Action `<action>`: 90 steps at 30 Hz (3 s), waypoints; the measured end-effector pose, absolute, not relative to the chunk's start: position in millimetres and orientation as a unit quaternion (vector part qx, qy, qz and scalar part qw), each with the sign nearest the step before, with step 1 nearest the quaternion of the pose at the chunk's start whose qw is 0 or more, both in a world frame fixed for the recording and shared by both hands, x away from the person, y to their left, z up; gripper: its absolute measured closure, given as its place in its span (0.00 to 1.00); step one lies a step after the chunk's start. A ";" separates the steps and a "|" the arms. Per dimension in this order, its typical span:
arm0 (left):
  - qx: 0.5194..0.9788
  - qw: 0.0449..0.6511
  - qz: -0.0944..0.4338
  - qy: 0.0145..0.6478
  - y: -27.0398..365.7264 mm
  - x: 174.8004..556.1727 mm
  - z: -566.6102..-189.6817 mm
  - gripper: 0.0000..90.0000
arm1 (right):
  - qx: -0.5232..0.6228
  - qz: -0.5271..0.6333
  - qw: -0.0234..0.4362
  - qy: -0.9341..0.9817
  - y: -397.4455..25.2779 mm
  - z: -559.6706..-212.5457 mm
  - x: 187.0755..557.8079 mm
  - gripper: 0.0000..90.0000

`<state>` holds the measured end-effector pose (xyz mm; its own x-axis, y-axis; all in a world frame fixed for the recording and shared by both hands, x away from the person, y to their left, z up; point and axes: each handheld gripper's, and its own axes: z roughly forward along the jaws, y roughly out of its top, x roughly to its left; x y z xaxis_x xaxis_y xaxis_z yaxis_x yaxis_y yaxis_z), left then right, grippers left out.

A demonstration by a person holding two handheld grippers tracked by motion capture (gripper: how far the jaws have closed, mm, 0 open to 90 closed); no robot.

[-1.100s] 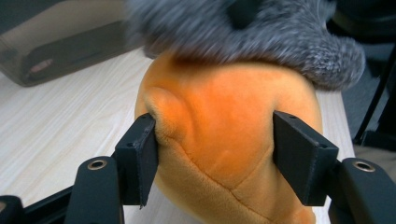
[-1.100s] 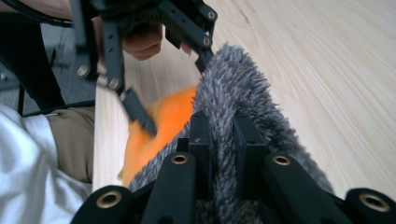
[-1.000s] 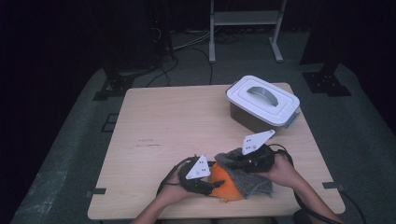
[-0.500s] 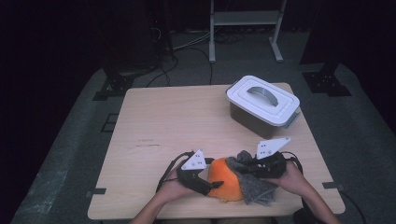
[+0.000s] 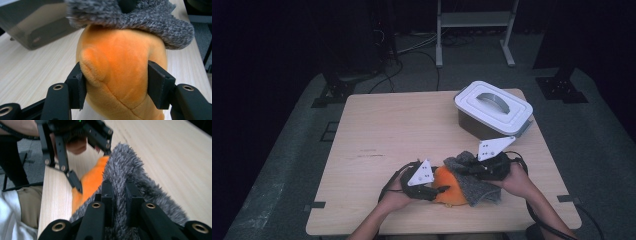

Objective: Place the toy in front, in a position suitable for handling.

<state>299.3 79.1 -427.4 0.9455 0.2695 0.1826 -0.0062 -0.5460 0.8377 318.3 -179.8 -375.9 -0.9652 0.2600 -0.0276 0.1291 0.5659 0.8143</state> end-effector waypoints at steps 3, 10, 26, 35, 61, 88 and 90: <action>0.866 0.475 0.133 0.080 87.8 304.1 -432.3 0.45 | 0.129 0.456 0.058 0.879 -188.2 -389.2 324.5 0.88; 0.863 0.485 0.068 0.126 85.1 309.3 -429.3 0.19 | 0.156 0.470 0.048 0.867 -204.4 -406.7 311.4 0.88; 0.854 0.481 0.167 0.106 83.4 298.3 -421.0 0.49 | 0.107 0.477 0.094 0.867 -176.5 -376.3 305.5 0.88; 0.856 0.488 0.112 0.130 102.8 306.6 -429.0 0.46 | 0.180 0.482 0.061 0.855 -213.7 -414.1 317.9 0.88; 0.850 0.497 0.088 0.152 115.6 313.4 -426.8 0.51 | 0.200 0.491 0.043 0.847 -221.7 -426.9 323.9 0.88; 0.843 0.506 0.083 0.162 112.6 311.0 -420.3 0.26 | 0.171 0.520 0.039 0.836 -197.1 -418.9 320.1 0.87; 0.844 0.503 0.069 0.174 113.1 314.5 -422.7 0.21 | 0.173 0.515 0.037 0.838 -201.5 -419.4 319.7 0.87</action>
<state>314.5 113.1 -422.7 0.9300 0.3630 -0.0576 0.2236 -0.4344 0.8725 319.7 -201.5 -419.4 -0.9372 0.3289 0.1158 0.2518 0.4087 0.8772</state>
